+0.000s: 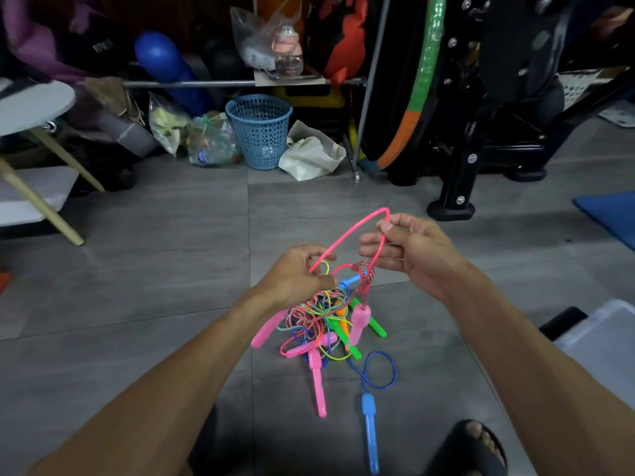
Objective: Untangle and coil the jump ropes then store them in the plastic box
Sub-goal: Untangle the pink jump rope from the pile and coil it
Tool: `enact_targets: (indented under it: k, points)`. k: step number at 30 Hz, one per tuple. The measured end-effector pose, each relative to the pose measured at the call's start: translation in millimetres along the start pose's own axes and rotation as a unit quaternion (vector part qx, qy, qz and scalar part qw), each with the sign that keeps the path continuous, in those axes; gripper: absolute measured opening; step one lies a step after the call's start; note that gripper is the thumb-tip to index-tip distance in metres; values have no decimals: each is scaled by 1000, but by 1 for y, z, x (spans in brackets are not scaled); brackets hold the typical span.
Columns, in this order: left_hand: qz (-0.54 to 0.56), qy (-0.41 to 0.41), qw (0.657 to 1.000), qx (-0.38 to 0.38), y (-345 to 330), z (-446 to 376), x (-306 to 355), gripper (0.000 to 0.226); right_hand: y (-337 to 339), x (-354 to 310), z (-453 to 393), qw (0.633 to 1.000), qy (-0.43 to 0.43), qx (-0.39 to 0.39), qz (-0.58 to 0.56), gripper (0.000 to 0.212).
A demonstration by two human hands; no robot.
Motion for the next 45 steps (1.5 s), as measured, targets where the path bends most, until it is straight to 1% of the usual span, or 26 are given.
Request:
enact_targets:
  k: [2,3,5,7,10,11,12,14,16,18,20,21,23,25,27,30,32,33,35,36,38,39,40,41,43,45]
  points:
    - [-50,-54,997,-25,-9,-7,3,52,-1,-3,2,999,-2,-30,14,11]
    - [-83,-92,992,-40,-15,-11,4,50,-2,-4,2,999,-5,-41,15,11]
    - [-119,-135,983,-47,-27,-12,11,26,-2,-6,2,999,-2,-35,9,10]
    - [-102,-123,987,-33,-30,-13,18,11,4,-8,-1,998,30,24,49,10]
    - [-42,-72,996,-26,-22,-17,22,16,22,-7,-3,983,65,116,126,13]
    - [-18,-46,999,-17,-17,-19,23,8,27,-7,-3,981,63,127,131,14]
    - [-2,-25,1000,-3,-13,-19,24,10,31,-7,-3,981,57,129,133,14]
    - [15,8,1000,-3,-9,-20,21,21,34,-10,-3,982,53,123,133,13]
    - [16,19,999,-35,-13,-16,21,24,34,-14,-2,983,64,94,147,17]
    - [-32,-13,997,-67,-19,-13,29,21,30,-16,3,980,68,21,188,24]
    - [-59,-60,991,-99,-23,-12,39,21,28,-15,12,966,75,-38,246,12]
    - [-72,-72,987,-122,-23,-12,40,21,31,-15,15,961,83,-31,261,10]
    - [-135,-71,976,-154,-17,-11,34,19,47,-15,19,966,95,36,238,16]
    - [-176,-61,971,-151,-11,-12,21,12,68,-16,24,977,69,81,187,16]
    - [-242,-106,958,-112,-15,-12,22,11,76,-16,31,983,19,47,175,17]
    - [-271,-194,938,-93,-42,-14,40,11,68,-11,35,968,-16,-48,244,30]
    - [-274,-229,930,-91,-58,-18,46,13,66,-6,33,947,-20,-41,317,33]
    - [-275,-238,927,-92,-63,-20,44,14,67,-5,33,937,-21,-29,347,27]
    - [-264,-252,928,-72,-71,-25,38,24,77,-5,31,926,8,-3,378,24]
    - [-249,-233,939,-40,-75,-28,34,46,83,-6,31,927,39,20,373,22]
    - [-178,-100,979,14,-80,-37,18,90,96,-11,31,925,103,87,355,17]
    - [-153,-23,988,20,-85,-41,6,96,103,-12,31,921,120,123,349,15]
    - [-158,24,987,-7,-93,-41,-6,91,110,-12,32,919,120,154,342,14]
    - [-184,30,980,-63,-105,-40,-14,80,115,-12,32,920,111,176,333,13]
    - [-229,-40,956,-179,-134,-32,-17,61,123,-11,32,934,84,189,292,17]
    - [-249,-110,931,-241,-166,-30,-10,63,126,-11,32,949,68,195,238,23]
Point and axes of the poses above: each hand's wrist, its own z-axis away from the middle knuckle, its own y-axis out of the back of the hand, x = y × z, the point moved 2 cm from there along -z, towards the middle knuckle, and after that the axes turned 1 degree about x, right-handed, at the moved point
